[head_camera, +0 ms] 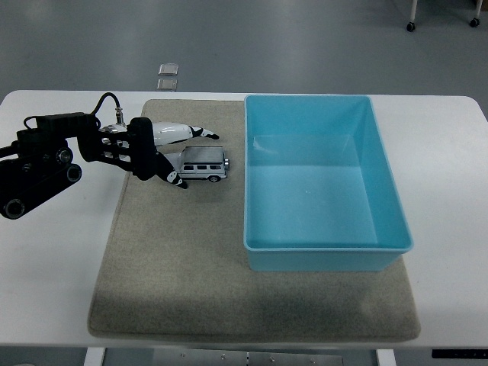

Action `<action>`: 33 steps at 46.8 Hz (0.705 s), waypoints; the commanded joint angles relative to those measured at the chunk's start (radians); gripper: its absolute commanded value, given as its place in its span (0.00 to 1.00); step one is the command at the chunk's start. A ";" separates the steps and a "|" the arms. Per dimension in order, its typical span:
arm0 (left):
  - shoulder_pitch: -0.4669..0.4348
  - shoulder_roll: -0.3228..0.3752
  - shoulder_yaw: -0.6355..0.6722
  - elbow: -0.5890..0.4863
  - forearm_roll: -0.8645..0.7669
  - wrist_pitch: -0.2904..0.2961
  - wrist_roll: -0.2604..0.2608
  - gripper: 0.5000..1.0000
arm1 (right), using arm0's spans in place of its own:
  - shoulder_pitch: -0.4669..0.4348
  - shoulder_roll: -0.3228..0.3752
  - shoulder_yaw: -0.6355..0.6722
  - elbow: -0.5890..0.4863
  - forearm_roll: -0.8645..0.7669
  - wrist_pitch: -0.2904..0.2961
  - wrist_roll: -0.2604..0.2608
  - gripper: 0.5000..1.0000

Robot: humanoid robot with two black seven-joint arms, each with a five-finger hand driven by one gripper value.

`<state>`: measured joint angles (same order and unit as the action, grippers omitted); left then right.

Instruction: Left hand put the white car in the blue box

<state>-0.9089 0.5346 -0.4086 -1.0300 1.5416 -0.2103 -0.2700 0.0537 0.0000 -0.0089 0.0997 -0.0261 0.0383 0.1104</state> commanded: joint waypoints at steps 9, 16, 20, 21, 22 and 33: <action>0.001 -0.001 0.004 0.001 0.021 0.020 0.000 0.93 | 0.000 0.000 0.001 0.000 0.000 0.000 0.000 0.87; -0.001 -0.001 0.008 -0.001 0.026 0.020 0.000 0.78 | 0.000 0.000 0.001 0.000 0.000 0.000 0.000 0.87; -0.001 -0.001 0.013 -0.001 0.026 0.019 0.000 0.71 | 0.000 0.000 0.000 0.000 0.000 0.000 0.000 0.87; -0.002 -0.001 0.016 -0.001 0.026 0.019 -0.001 0.70 | 0.000 0.000 0.001 0.000 0.000 0.000 0.000 0.87; -0.002 -0.001 0.019 -0.001 0.026 0.019 -0.002 0.67 | 0.000 0.000 0.001 0.000 0.000 0.000 0.000 0.87; -0.004 -0.001 0.022 -0.005 0.026 0.019 -0.001 0.48 | 0.000 0.000 0.000 0.000 0.000 0.000 0.000 0.87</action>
<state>-0.9129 0.5338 -0.3881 -1.0352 1.5677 -0.1914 -0.2710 0.0537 0.0000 -0.0091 0.0997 -0.0261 0.0383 0.1104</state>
